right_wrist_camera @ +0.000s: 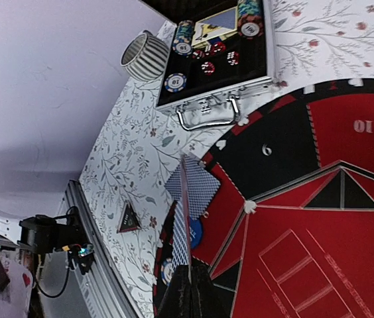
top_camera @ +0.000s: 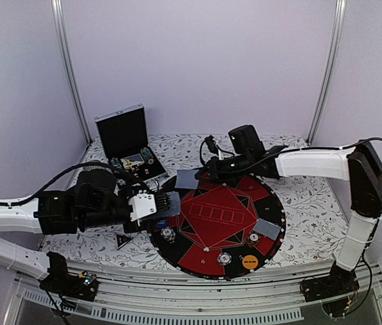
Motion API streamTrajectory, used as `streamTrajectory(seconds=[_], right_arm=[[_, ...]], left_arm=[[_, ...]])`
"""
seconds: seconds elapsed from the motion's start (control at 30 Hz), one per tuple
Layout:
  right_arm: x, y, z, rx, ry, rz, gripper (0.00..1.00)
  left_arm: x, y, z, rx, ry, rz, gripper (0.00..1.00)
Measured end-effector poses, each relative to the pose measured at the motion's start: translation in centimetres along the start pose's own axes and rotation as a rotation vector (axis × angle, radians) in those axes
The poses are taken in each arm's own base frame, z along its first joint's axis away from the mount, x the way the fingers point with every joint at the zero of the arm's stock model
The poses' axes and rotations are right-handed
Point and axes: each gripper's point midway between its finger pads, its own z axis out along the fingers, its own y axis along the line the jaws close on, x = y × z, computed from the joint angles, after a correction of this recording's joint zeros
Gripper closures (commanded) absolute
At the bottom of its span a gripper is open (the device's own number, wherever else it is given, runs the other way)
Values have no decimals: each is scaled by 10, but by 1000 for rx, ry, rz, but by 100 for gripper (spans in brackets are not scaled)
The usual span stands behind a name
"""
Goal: Distribute texas hold em gaming equipment
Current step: Distribute the poker card in the small blind area.
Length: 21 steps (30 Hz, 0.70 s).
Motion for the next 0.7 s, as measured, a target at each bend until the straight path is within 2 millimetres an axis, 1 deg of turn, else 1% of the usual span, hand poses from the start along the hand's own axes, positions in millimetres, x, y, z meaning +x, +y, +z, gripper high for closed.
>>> streamTrajectory(seconds=[0.07, 0.13, 0.2, 0.27, 0.37, 0.4, 0.47, 0.57, 0.63, 0.7], right_arm=[[-3, -2, 31, -43, 32, 13, 98], [-12, 4, 63, -105, 49, 10, 98], [-16, 12, 88, -160, 63, 6, 98], [-14, 22, 112, -215, 83, 4, 98], [-1, 30, 145, -280, 123, 15, 98], [5, 29, 152, -289, 138, 25, 98], [24, 23, 166, -299, 184, 61, 98], [49, 13, 180, -295, 241, 113, 98], [56, 9, 184, -292, 259, 137, 98], [58, 6, 186, -296, 267, 152, 97]], left_arm=[[0, 4, -2, -10, -2, -7, 44], [0, 6, -3, -16, -7, -12, 44], [-1, 8, -5, -22, -13, -16, 44], [-2, 10, -6, -25, -16, -21, 44], [-2, 11, -7, -25, -20, -27, 44], [-2, 11, -7, -23, -21, -30, 44], [-2, 10, -7, -18, -24, -33, 44], [-2, 10, -7, -14, -27, -37, 44], [-2, 10, -7, -14, -27, -38, 44], [-2, 10, -7, -13, -27, -38, 44]])
